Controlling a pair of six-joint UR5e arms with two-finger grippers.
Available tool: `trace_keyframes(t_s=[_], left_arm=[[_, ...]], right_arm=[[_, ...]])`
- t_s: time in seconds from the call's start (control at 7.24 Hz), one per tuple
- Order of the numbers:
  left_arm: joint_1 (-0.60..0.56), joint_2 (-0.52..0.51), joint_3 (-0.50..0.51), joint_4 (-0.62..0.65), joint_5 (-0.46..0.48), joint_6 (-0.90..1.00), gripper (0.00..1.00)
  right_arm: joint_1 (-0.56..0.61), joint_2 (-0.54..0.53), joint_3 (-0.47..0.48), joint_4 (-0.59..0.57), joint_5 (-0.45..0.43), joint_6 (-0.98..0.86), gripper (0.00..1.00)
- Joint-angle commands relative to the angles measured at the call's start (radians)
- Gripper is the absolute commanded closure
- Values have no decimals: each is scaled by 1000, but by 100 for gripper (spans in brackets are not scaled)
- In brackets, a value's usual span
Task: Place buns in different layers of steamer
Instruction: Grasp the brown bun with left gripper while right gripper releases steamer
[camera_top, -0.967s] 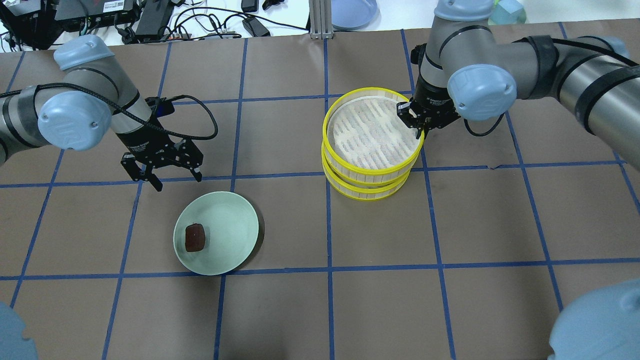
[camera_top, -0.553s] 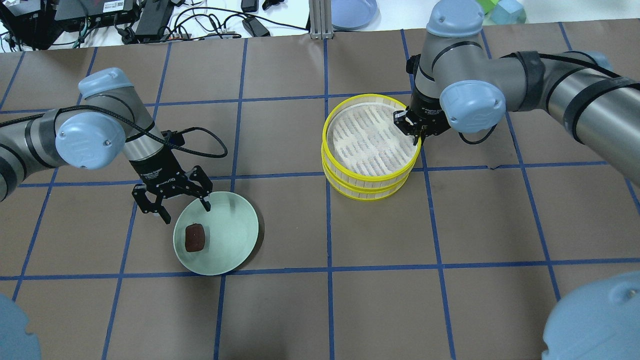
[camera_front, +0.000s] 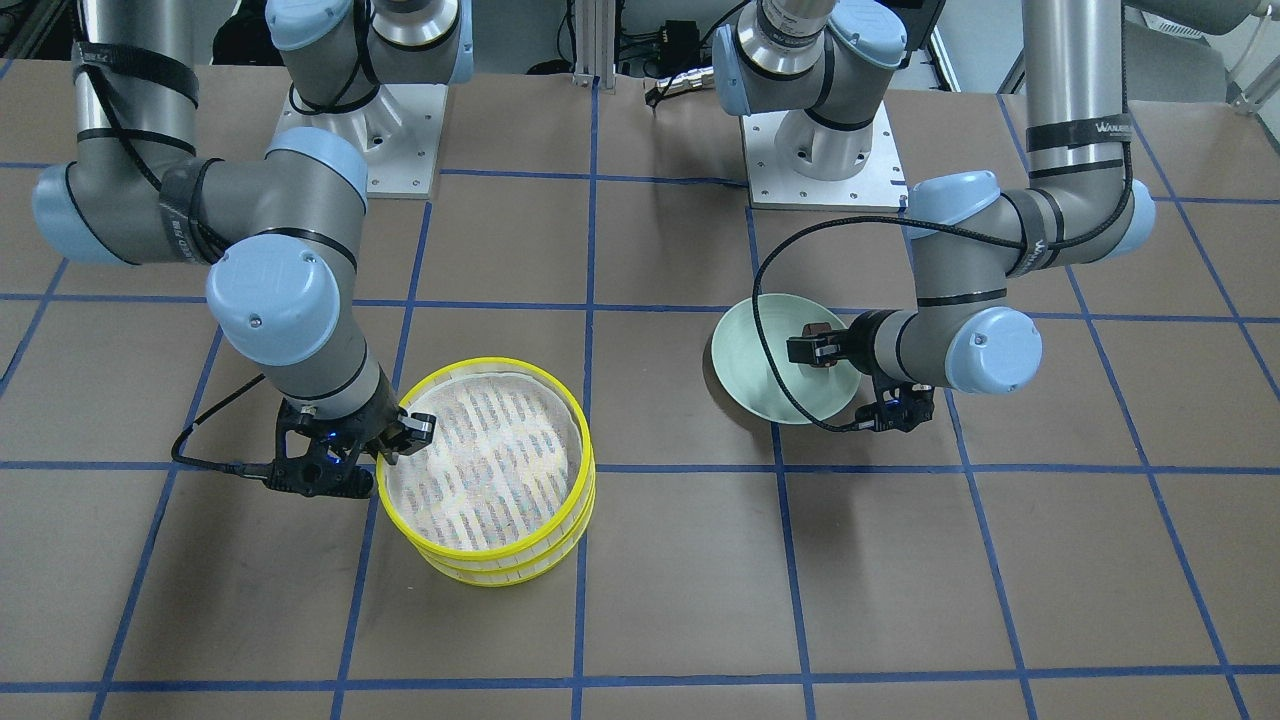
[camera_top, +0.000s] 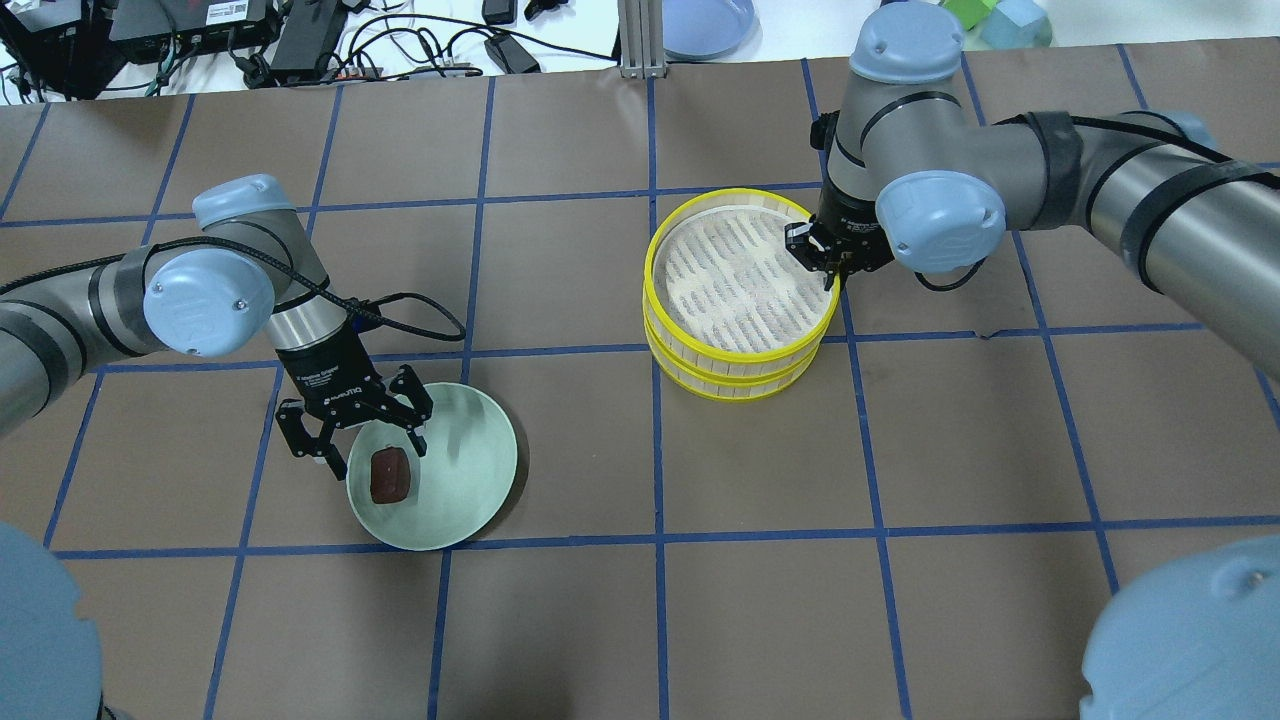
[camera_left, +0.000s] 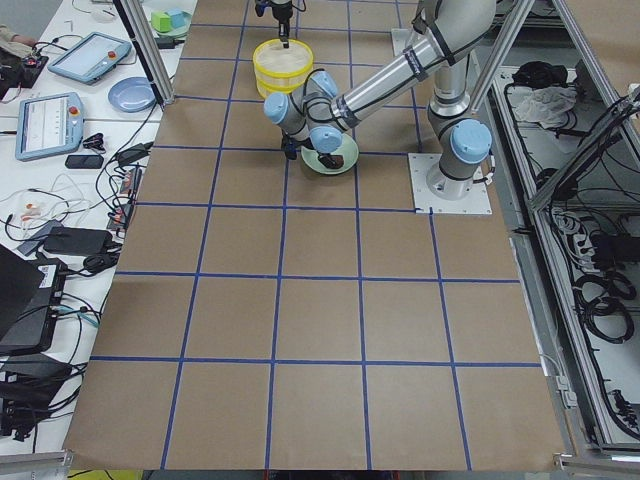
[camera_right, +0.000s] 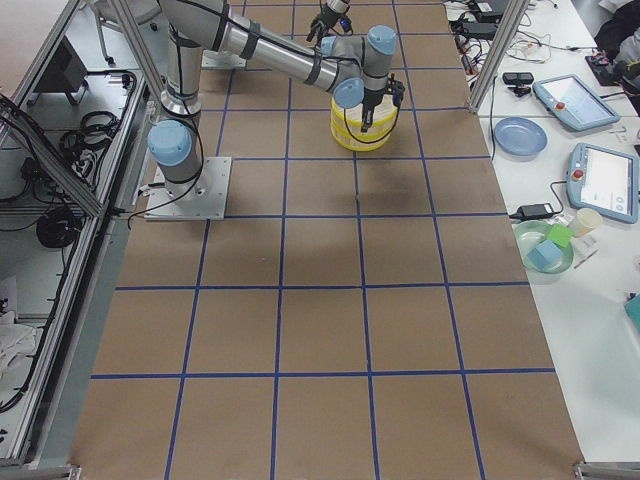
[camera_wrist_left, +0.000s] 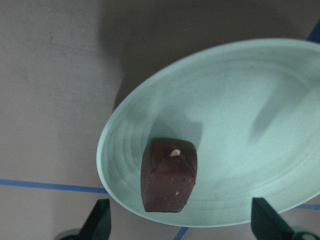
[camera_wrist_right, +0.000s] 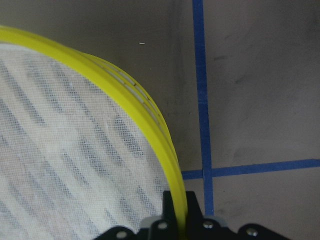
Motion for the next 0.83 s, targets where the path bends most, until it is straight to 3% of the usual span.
trace_keyframes(t_s=[0.0, 0.14, 0.28, 0.41, 0.69], left_arm=[[0, -32, 0, 0, -3, -4, 11], [0, -41, 1, -2, -4, -17, 26], [-3, -44, 1, -2, 1, -33, 51], [-3, -45, 4, -2, 2, -32, 100], [-5, -35, 21, 0, -2, -34, 100]], right_arm=[[11, 0, 1, 4, -5, 4, 92], [11, 0, 1, 6, -6, 2, 71], [11, -1, 1, 10, -25, -14, 5], [13, -12, -1, 13, -60, -14, 0], [33, -134, -22, 37, -46, -14, 0]])
